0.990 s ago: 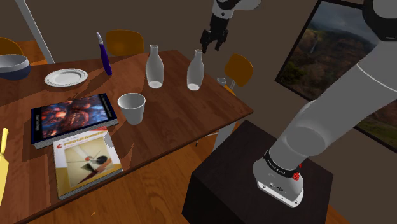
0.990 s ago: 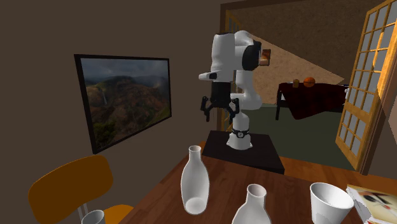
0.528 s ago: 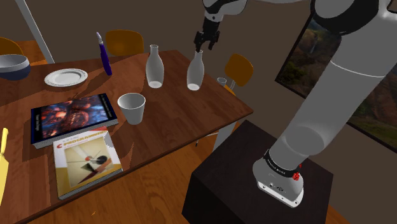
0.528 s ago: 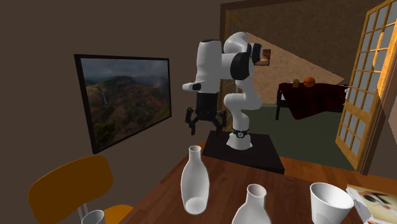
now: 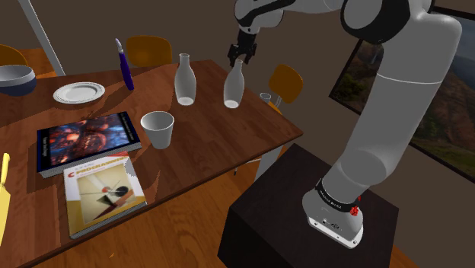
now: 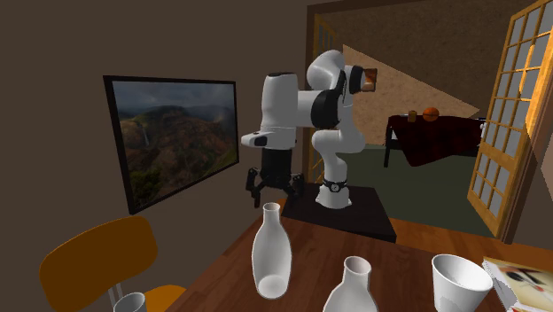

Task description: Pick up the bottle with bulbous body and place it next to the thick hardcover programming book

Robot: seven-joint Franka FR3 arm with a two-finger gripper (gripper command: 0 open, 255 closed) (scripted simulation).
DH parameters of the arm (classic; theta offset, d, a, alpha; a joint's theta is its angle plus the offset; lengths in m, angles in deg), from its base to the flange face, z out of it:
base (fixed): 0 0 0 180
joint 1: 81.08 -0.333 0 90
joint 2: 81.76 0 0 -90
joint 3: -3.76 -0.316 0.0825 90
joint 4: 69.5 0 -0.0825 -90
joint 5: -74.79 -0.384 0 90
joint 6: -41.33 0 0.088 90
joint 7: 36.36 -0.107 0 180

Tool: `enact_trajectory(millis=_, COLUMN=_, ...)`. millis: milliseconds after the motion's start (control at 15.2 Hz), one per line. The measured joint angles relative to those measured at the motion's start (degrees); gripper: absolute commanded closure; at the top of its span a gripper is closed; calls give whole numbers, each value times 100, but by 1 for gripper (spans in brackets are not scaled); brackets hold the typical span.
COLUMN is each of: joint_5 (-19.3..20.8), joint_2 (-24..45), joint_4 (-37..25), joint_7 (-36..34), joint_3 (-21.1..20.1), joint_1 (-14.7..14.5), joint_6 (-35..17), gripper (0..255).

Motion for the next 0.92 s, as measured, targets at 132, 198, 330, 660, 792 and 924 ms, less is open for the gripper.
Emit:
enact_trajectory(millis=132, joint_5=-25, joint_2=80, joint_4=37, joint_7=20, joint_3=-6, joint_1=9, joint_6=-115, gripper=0)
enact_trajectory(millis=198, joint_5=-34, joint_2=106, joint_4=60, joint_7=32, joint_3=-6, joint_1=15, joint_6=-162, gripper=0)
enact_trajectory(millis=330, joint_5=-41, joint_2=131, joint_4=78, joint_7=35, joint_3=-8, joint_1=16, joint_6=-206, gripper=0)
enact_trajectory(millis=660, joint_5=-44, joint_2=142, joint_4=76, joint_7=36, joint_3=-10, joint_1=16, joint_6=-217, gripper=255)
enact_trajectory(millis=792, joint_5=-43, joint_2=140, joint_4=74, joint_7=36, joint_3=-8, joint_1=18, joint_6=-218, gripper=255)
enact_trajectory(millis=924, joint_5=-43, joint_2=138, joint_4=75, joint_7=37, joint_3=-8, joint_1=18, joint_6=-218, gripper=255)
